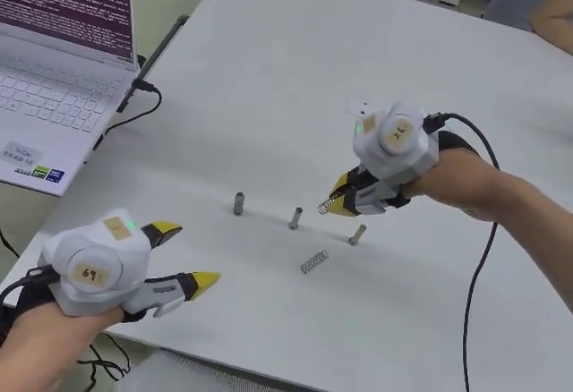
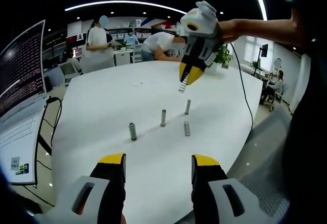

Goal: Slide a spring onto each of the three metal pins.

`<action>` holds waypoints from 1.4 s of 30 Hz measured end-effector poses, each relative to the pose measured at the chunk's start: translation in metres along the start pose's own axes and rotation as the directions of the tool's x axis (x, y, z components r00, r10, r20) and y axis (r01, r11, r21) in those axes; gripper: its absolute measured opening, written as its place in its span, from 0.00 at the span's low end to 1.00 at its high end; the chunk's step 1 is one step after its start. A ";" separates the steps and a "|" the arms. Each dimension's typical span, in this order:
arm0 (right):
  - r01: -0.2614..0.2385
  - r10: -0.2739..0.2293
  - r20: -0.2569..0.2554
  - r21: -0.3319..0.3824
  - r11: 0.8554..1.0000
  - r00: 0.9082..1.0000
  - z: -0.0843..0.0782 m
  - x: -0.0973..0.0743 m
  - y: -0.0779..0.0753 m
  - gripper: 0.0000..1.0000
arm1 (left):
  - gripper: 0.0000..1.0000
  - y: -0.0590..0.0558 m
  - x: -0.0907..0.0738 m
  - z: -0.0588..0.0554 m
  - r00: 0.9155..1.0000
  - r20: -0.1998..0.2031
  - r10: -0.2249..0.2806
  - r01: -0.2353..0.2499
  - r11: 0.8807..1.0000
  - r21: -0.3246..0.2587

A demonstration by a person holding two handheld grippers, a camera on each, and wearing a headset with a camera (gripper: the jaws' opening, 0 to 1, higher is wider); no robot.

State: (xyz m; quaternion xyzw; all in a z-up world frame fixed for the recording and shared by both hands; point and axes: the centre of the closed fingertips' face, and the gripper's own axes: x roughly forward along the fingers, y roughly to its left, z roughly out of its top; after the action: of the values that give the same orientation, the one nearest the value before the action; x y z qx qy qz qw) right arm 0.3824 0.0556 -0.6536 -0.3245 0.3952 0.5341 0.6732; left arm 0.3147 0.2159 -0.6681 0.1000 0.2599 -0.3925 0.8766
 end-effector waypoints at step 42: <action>-0.073 0.063 -0.138 -0.069 0.995 0.988 -0.010 0.071 -0.025 0.09 | 0.46 0.015 -0.001 -0.004 1.000 -0.009 0.026 -0.026 0.998 -0.049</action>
State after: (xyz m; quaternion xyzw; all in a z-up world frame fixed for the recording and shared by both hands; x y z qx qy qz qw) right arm 0.4137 0.0743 -0.7200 -0.3710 0.4309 0.5477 0.6137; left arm 0.3238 0.2284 -0.6718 0.0833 0.2720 -0.3741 0.8827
